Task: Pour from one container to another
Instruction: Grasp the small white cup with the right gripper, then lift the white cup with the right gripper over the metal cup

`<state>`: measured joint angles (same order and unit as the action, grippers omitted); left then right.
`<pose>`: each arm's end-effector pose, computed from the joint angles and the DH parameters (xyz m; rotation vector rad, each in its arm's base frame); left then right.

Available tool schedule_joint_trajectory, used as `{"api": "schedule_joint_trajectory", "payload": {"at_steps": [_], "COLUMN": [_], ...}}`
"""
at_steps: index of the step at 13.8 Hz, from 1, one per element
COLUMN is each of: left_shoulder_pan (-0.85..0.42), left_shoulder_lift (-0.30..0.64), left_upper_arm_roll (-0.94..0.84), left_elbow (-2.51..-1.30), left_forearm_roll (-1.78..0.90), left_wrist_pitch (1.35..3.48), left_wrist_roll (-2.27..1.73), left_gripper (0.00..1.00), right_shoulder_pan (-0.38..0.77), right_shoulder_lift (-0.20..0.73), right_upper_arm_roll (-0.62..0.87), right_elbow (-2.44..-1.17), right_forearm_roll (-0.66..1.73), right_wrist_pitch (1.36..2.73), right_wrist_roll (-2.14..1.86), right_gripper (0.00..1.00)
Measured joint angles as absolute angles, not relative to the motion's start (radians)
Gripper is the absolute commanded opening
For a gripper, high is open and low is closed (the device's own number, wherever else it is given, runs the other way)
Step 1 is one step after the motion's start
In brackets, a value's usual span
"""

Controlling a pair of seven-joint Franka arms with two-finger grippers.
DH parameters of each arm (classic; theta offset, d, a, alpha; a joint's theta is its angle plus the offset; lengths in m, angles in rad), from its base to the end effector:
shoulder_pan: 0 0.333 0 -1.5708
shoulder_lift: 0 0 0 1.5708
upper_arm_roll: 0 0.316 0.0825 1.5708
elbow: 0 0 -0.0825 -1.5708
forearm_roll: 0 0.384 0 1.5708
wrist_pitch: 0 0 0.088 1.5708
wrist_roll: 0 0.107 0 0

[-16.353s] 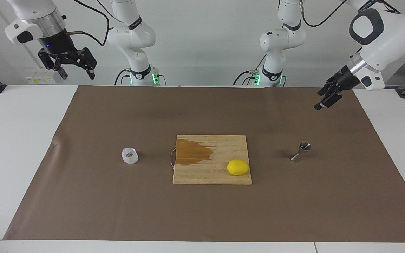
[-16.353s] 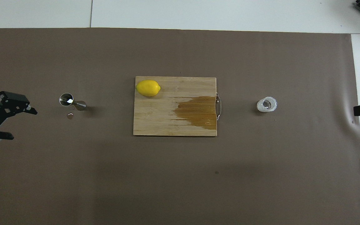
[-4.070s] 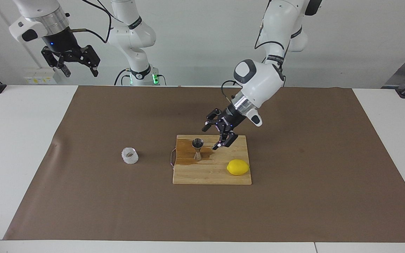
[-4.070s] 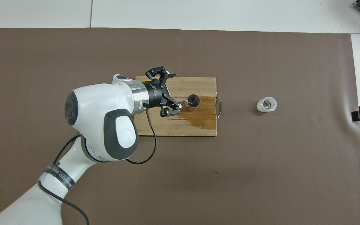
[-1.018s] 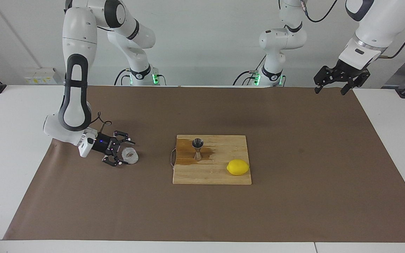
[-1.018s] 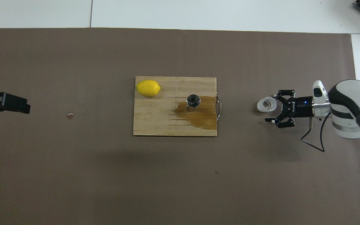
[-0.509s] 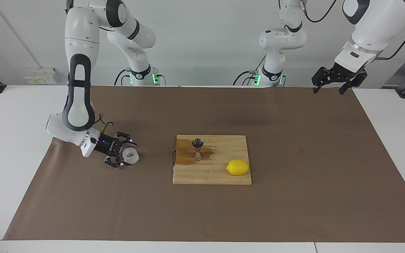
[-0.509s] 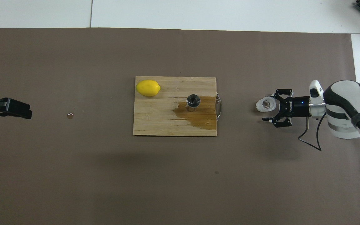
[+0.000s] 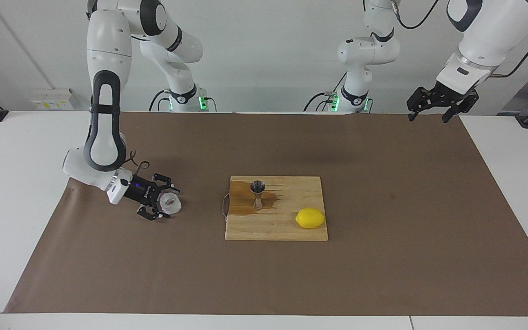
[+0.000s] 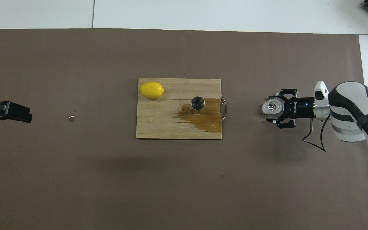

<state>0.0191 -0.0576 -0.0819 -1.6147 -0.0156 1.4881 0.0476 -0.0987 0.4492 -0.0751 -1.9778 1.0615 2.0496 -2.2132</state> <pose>0.5262 -0.0362 0.6281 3.1246 -0.1734 -0.1084 0.5882 -0.0539 0.2314 -1.9065 -1.5078 -0.7966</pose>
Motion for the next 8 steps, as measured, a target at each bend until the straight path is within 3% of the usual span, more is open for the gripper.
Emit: {"api": "schedule_joint_trajectory", "payload": {"at_steps": [2, 4, 8], "left_shoulder_pan": [0.019, 0.019, 0.019], "left_shoulder_lift": [-0.058, -0.058, -0.059], "left_upper_arm_roll": [-0.082, -0.082, -0.082], "left_elbow": [-1.615, -1.615, -1.616], "left_forearm_roll": [-0.016, -0.016, -0.016], "left_wrist_pitch": [1.488, 1.488, 1.488], "left_wrist_roll": [0.048, 0.048, 0.048], "left_gripper": [1.00, 1.00, 1.00], "right_shoulder_pan": [-0.086, -0.086, -0.084], "right_shoulder_lift": [0.449, 0.445, 0.441], "right_upper_arm_roll": [-0.075, -0.076, -0.073], "right_elbow": [-1.978, -1.973, -1.963], "right_forearm_roll": [1.063, 1.064, 1.064], "right_wrist_pitch": [2.065, 2.067, 2.066], "right_wrist_roll": [-2.216, -2.217, -2.196], "right_gripper": [0.38, 0.32, 0.30]}}
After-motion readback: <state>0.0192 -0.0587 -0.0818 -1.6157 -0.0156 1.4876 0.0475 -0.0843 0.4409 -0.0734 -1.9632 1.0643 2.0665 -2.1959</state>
